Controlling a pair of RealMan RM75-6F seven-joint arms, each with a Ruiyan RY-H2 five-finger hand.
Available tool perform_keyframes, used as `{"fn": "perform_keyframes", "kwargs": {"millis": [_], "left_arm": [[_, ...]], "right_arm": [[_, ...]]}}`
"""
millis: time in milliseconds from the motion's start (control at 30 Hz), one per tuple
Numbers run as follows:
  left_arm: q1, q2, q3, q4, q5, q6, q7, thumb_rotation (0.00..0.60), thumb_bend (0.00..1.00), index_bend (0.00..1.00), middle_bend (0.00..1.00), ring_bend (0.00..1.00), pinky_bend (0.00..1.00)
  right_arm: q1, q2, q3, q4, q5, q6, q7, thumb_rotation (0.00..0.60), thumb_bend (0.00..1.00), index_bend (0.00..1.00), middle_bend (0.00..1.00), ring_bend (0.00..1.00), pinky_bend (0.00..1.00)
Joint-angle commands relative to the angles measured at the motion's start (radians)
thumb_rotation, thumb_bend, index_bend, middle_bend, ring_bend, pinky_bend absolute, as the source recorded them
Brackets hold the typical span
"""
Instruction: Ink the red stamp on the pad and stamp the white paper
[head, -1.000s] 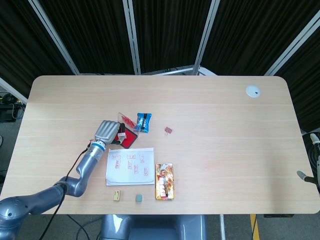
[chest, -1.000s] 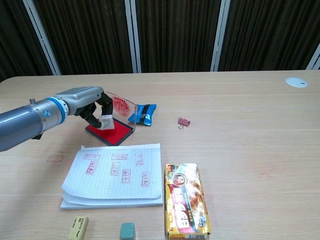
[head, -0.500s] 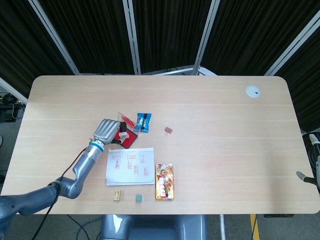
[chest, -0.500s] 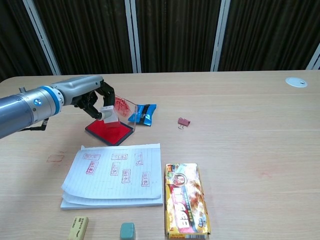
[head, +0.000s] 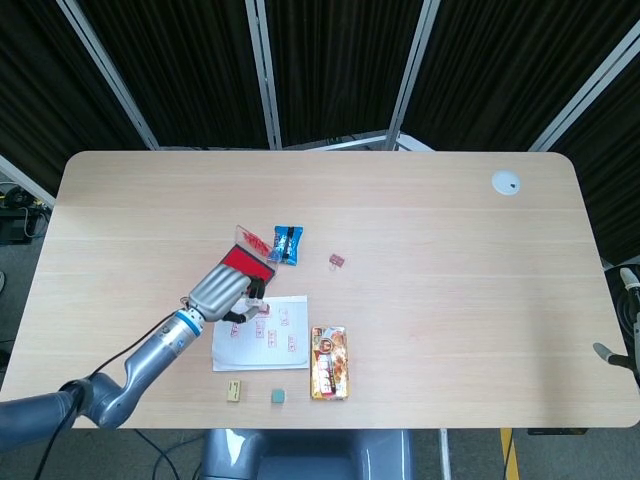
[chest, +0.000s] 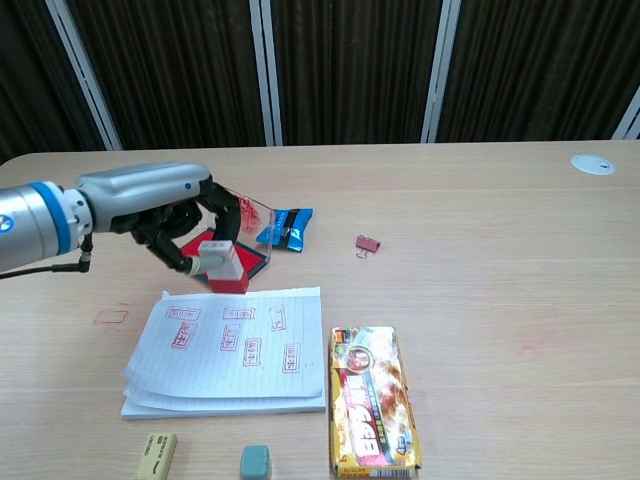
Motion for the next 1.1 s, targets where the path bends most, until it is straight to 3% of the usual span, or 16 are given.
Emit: {"fn": "perform_keyframes", "kwargs": {"millis": [33,167,467,1100], "left_arm": [[0.023,0.036,0.054,-0.041,0.061,0.025,-0.021,0.6,0.43,0.58,0.54,0.8,0.84],[0.044,0.047,0.106,-0.042,0.111,0.044,-0.017,0.6,0.44,0.59,0.54,0.8,0.84],[0.057,0.024,0.134,-0.01,0.142,0.055,-0.021,0.6,0.44,0.59,0.54,0.8,0.84],[0.05,-0.054,0.116,0.057,0.121,0.032,-0.006,0.6,0.44,0.59,0.54,0.8,0.84]], "right_arm": [[-0.001,0.002,0.0,-0.001,-0.001,0.001,0.002,0.6,0.0,0.0,0.0,0.0,0.0],[-0.002,0.005,0.0,-0.003,-0.003,0.002,0.005,0.6,0.0,0.0,0.0,0.0,0.0],[-0.004,0.009,0.0,-0.006,-0.002,0.003,0.009,0.6,0.0,0.0,0.0,0.0,0.0],[-0.002,0.007,0.003,0.003,0.009,-0.004,0.01,0.6,0.0,0.0,0.0,0.0,0.0]]}}
